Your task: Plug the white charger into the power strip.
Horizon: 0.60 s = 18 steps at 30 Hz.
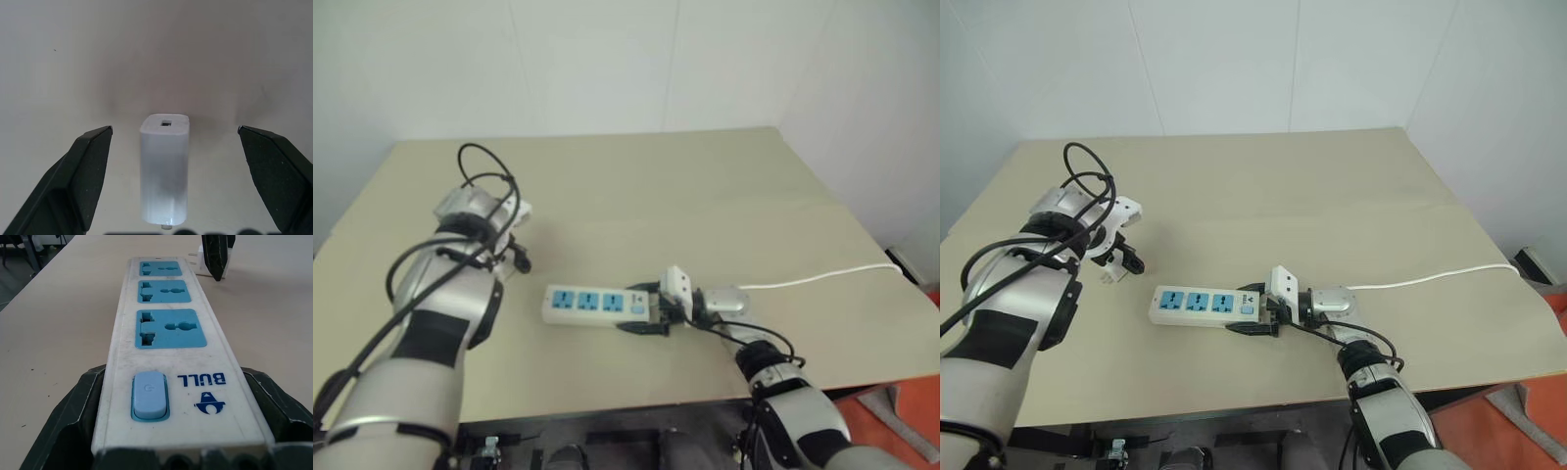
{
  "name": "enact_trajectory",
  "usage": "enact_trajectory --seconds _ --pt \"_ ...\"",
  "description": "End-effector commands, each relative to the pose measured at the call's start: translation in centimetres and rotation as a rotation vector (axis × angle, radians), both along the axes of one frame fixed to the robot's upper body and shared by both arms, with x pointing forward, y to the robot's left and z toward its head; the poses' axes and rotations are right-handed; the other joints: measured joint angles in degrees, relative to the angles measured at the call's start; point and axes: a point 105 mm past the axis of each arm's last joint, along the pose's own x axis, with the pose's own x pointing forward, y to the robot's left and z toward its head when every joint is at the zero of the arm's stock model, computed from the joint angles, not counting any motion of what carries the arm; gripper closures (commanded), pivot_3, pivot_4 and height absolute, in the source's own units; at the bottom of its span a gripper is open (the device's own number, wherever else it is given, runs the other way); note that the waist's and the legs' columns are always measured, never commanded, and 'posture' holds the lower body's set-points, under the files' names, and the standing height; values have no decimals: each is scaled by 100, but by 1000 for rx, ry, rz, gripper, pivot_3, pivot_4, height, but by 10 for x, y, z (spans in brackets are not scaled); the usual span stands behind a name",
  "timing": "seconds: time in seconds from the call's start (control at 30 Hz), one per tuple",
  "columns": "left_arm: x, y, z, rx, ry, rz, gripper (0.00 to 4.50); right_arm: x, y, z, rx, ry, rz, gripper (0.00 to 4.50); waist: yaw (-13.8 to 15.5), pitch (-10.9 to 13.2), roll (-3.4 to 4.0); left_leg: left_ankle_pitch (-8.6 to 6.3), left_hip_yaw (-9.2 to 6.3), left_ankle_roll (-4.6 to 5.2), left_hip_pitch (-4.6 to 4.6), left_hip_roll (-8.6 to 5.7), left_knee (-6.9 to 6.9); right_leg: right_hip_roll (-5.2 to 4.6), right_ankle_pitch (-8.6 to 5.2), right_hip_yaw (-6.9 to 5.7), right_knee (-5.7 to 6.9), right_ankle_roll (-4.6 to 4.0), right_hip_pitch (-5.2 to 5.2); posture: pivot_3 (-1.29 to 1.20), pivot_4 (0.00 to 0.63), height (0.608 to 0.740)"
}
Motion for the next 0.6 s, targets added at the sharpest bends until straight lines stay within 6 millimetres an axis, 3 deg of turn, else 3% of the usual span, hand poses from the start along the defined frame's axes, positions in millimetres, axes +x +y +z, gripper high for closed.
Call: enact_trajectory --seconds 0.03,0.37,0.5,0.6 --pt "3 5 -1 19 -39 24 398 -2 4 4 24 -9 8 1083 0 0 0 0 0 0 0 0 0 0 0 0 0 0 0 0 150 740" --pt "9 3 5 3 -96 43 3393 -6 3 1 25 0 1 1083 3 -2 -3 1 0 -2 1 -1 2 -1 1 0 2 -1 2 0 150 740" --pt "12 2 13 -7 -124 33 3482 -6 4 1 26 2 -2 1083 3 -2 -3 1 0 -3 0 -1 2 -2 1 -1 2 -1 2 0 150 740" --pt "24 -11 41 -63 -239 -38 3482 -7 5 0 28 5 -1 1083 4 -2 -3 2 0 -3 1 -1 2 -2 1 -1 1 -1 1 0 150 740"
